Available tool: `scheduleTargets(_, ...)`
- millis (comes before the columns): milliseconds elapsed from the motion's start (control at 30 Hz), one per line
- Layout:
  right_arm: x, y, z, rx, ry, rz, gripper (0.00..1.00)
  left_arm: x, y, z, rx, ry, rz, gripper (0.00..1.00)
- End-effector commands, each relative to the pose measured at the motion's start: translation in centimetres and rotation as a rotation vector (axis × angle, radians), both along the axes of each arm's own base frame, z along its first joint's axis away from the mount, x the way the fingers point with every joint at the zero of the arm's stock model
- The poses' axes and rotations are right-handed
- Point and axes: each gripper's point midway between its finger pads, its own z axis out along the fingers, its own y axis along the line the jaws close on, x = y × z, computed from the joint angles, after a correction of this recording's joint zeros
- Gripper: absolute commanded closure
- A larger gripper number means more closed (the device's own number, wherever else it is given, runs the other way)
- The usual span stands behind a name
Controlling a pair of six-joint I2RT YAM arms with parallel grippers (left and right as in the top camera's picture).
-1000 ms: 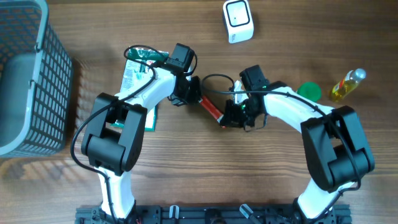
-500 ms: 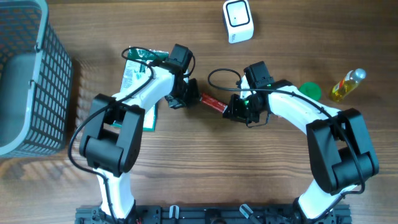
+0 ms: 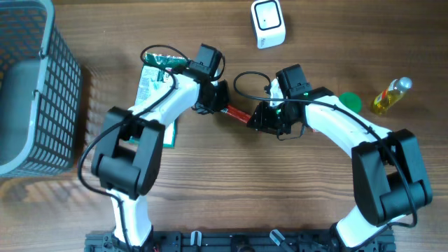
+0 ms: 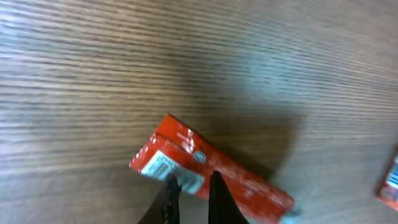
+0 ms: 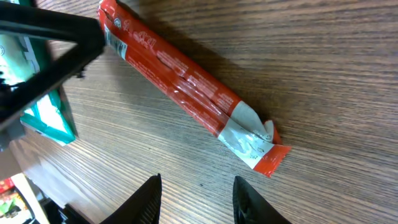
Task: Scan the item barcode
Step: 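Hold the red tube with the right gripper and withdraw the left gripper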
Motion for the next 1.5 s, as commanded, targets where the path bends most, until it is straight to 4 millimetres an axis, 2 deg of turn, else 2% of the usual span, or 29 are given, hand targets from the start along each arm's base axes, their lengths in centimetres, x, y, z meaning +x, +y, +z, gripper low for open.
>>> scheduleTargets(0,1.1,-1.0,1.3,0.018,-0.036,-0.008,0.56,0.3,-0.1,-1.4,0.014,0.008,0.011,0.96)
scheduleTargets(100,0.8,-3.0,0.7,-0.014,0.015,-0.057,0.55,0.3,0.5,-2.7,0.057,0.015,0.019,0.96)
scheduleTargets(233,-0.3,-3.4,-0.6,-0.024,0.042,-0.064,0.55,-0.4,0.5,-4.6,0.078,0.052,0.012,0.96)
scheduleTargets(367,-0.6,-3.4,-1.7,-0.014,0.065,-0.132,0.55,-0.6,0.2,-4.7,0.08,0.055,0.004,0.96)
scheduleTargets(433,-0.7,-3.5,-2.5,-0.002,0.071,-0.176,0.46,-0.6,0.2,-4.7,0.081,0.057,0.003,0.96)
scheduleTargets(533,-0.7,-2.9,-3.3,0.044,0.076,-0.231,0.42,-0.6,0.2,-4.7,0.081,0.057,0.004,0.96)
scheduleTargets(633,-0.7,-2.5,-3.7,0.068,0.074,-0.239,0.42,-0.6,0.2,-4.7,0.081,0.057,0.004,0.95)
scheduleTargets(800,-0.6,-0.7,-4.6,0.093,0.054,-0.231,0.42,-0.6,0.2,-4.7,0.081,0.057,0.003,0.95)
scheduleTargets(833,-0.4,-0.4,-4.9,0.099,0.05,-0.234,0.45,-0.6,0.2,-4.7,0.081,0.057,0.004,0.94)
scheduleTargets(900,0.6,0.0,-5.1,0.116,0.009,-0.231,0.63,-0.6,0.2,-4.7,0.081,0.057,0.003,0.94)
scheduleTargets(933,0.8,0.1,-5.0,0.12,0.001,-0.23,0.67,-0.7,0.3,-4.7,0.082,0.059,0.003,0.94)
scheduleTargets(1133,1.0,-0.1,-5.1,0.106,-0.013,-0.235,0.72,-0.8,0.3,-4.7,0.084,0.062,0.003,0.93)
scheduleTargets(1333,1.9,-1.4,-4.8,0.129,-0.028,-0.253,0.63,-0.9,0.6,-4.8,0.098,0.066,0.006,0.92)
scheduleTargets(1433,2.1,-1.7,-4.8,0.131,-0.032,-0.256,0.65,-0.9,0.6,-4.8,0.098,0.066,0.005,0.92)
scheduleTargets(1467,2.1,-1.6,-4.8,0.132,-0.037,-0.246,0.69,-0.9,0.6,-4.8,0.098,0.065,0.006,0.92)
